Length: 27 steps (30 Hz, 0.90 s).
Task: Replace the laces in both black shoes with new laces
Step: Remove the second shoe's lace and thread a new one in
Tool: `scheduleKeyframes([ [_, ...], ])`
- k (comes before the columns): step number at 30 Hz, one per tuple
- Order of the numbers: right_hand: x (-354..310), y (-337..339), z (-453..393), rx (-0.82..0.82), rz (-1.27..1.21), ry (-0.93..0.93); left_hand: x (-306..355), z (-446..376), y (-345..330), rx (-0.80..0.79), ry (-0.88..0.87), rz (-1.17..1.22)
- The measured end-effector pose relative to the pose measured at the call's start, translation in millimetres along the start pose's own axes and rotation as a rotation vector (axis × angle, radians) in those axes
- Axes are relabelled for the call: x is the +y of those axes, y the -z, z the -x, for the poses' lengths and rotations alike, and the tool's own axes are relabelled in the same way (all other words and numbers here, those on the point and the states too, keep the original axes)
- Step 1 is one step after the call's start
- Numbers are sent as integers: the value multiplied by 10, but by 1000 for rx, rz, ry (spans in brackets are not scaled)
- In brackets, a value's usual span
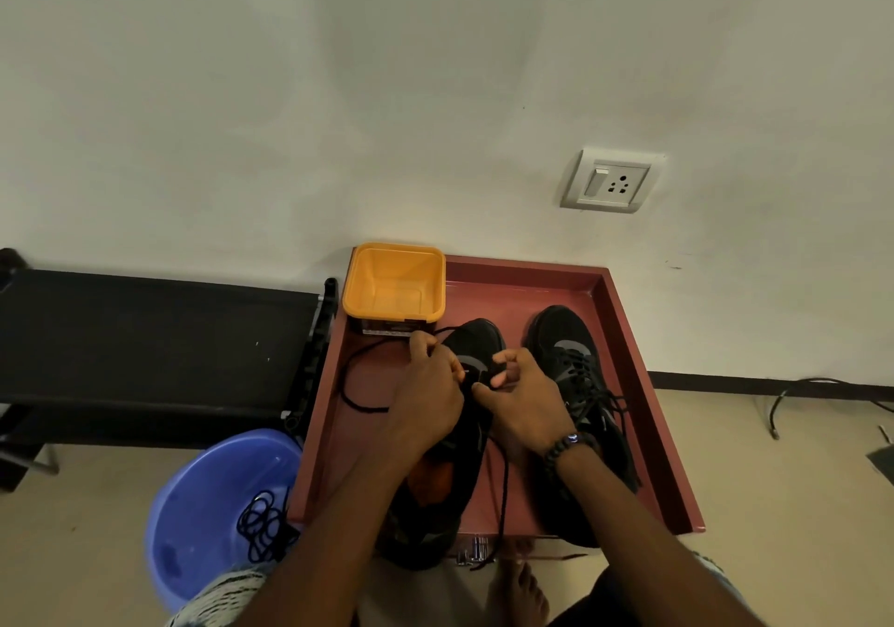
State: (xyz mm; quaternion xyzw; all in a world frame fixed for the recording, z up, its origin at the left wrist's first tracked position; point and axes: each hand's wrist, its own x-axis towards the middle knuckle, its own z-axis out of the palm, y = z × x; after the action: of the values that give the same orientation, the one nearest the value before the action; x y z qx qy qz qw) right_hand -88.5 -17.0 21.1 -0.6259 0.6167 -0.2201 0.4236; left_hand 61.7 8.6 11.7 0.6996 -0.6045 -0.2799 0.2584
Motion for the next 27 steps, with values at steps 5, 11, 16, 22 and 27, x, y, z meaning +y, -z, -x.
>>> scheduleKeyframes([
  [5, -84, -31, -63, -42, 86, 41, -109, 121, 154, 52, 122, 231],
  [11, -270, -42, -10, -78, 321, 253, -234, 293, 102, -53, 212, 477],
  [16, -382, -76, 168, -173, 358, 471, -184, 358, 103, -12, 198, 499],
  [22, -326, 118, 155, -187, 363, 421, -170, 345, -10, 67, 232, 511],
  [27, -269, 180, 8, -22, 14, 239, -122, 327, -68, 50, 242, 283],
])
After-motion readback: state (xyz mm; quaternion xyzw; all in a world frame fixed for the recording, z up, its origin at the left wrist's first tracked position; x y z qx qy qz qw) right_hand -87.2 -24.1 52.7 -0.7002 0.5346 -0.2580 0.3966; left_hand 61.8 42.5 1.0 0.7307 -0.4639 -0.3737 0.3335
